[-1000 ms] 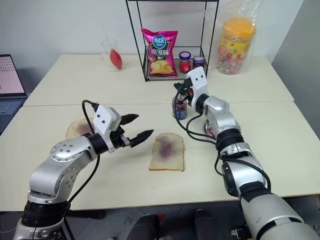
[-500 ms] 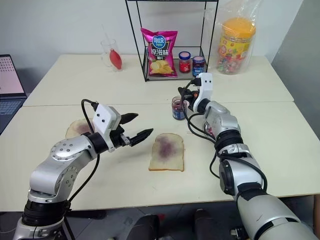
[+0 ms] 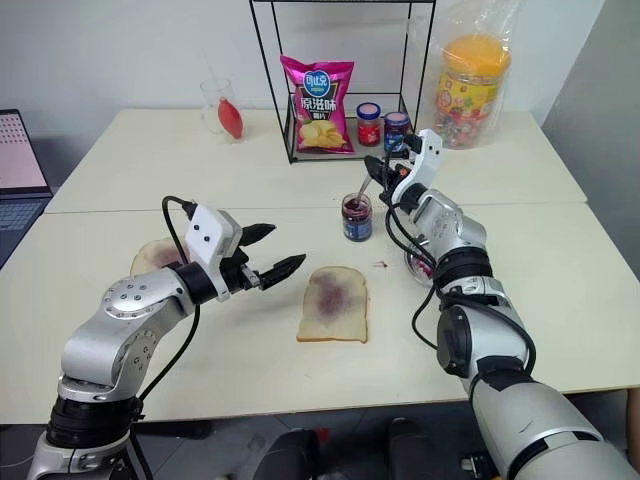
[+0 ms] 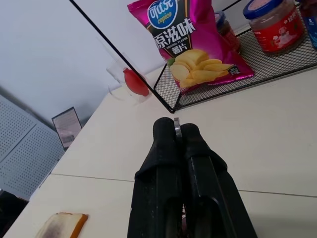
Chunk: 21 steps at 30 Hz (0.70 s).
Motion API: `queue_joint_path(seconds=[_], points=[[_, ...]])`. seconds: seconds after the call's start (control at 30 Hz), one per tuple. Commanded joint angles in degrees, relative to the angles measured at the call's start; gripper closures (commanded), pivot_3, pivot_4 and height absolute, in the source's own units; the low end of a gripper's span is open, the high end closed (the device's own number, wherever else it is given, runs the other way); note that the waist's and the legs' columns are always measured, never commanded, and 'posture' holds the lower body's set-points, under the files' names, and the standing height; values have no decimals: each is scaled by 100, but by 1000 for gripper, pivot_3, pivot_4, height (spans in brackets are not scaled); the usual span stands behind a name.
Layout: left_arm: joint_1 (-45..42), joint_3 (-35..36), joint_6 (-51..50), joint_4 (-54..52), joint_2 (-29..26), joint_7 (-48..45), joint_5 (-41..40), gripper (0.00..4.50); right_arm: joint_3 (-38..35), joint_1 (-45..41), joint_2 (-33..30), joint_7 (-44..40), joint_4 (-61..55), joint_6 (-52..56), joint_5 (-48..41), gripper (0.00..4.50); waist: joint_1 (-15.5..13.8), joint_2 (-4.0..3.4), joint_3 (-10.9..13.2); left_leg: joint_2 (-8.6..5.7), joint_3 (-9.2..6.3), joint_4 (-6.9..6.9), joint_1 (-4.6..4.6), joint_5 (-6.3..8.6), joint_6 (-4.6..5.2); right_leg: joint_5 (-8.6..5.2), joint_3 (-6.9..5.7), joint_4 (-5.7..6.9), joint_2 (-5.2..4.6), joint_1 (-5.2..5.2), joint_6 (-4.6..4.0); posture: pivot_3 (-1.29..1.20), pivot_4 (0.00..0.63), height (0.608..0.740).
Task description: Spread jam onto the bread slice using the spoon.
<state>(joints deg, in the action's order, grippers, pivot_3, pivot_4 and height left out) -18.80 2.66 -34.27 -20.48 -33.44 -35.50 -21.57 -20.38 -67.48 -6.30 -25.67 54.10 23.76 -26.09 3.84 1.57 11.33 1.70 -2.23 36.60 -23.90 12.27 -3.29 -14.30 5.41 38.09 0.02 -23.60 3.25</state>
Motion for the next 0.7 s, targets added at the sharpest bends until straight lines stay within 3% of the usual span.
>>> queue_joint_path(seconds=[0.03, 0.7], points=[[-97, 35, 161, -95, 34, 29, 29, 372, -134, -226, -31, 62, -125, 79, -185, 4485, 1, 0, 0, 0, 0, 0, 0, 0, 0, 0, 0, 0, 0, 0, 0, 0, 150, 740], [-140, -50, 261, -35, 45, -9, 101, 372, -510, -296, -118, 298, -34, 270, -481, 4485, 3, 0, 0, 0, 0, -3, 0, 0, 0, 0, 0, -2, 0, 0, 0, 0, 150, 740]])
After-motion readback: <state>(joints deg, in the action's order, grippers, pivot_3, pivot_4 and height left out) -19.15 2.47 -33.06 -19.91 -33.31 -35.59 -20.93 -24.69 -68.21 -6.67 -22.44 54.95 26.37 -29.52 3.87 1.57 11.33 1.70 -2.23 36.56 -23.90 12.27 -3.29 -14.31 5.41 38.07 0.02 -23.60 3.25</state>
